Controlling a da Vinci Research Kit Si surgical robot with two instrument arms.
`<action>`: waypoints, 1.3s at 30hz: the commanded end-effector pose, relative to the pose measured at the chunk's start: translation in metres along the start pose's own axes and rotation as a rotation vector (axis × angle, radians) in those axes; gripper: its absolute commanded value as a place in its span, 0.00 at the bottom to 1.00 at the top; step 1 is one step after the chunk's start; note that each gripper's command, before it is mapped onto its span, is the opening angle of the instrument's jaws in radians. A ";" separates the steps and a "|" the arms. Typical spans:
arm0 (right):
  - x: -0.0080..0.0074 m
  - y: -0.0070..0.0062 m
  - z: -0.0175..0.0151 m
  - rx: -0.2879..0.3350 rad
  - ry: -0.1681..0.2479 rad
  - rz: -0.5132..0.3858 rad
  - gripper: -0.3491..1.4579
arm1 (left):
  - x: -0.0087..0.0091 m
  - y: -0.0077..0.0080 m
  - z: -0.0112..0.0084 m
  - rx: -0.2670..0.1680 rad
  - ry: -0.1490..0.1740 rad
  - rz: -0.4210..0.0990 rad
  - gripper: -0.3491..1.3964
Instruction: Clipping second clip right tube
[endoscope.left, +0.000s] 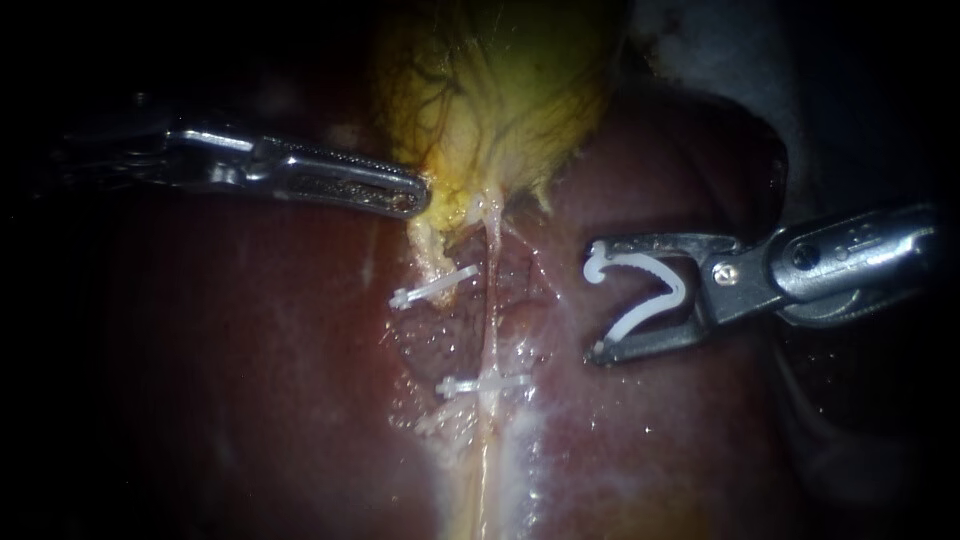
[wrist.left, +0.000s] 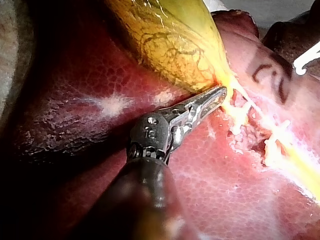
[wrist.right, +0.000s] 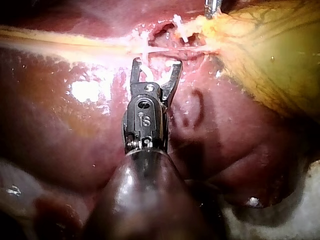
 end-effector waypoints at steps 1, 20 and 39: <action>0.0000 0.0000 0.0000 0.000 0.000 0.000 0.51 | 0.0000 0.0000 -0.0001 0.000 0.000 0.000 0.00; 0.0000 -0.0001 0.0000 0.006 0.001 -0.001 0.52 | -0.0049 -0.0006 -0.0093 -0.038 -0.041 -0.014 0.00; 0.0008 -0.0002 0.0009 0.059 0.020 0.000 0.52 | -0.0073 -0.0032 -0.0119 -0.045 -0.083 -0.010 0.00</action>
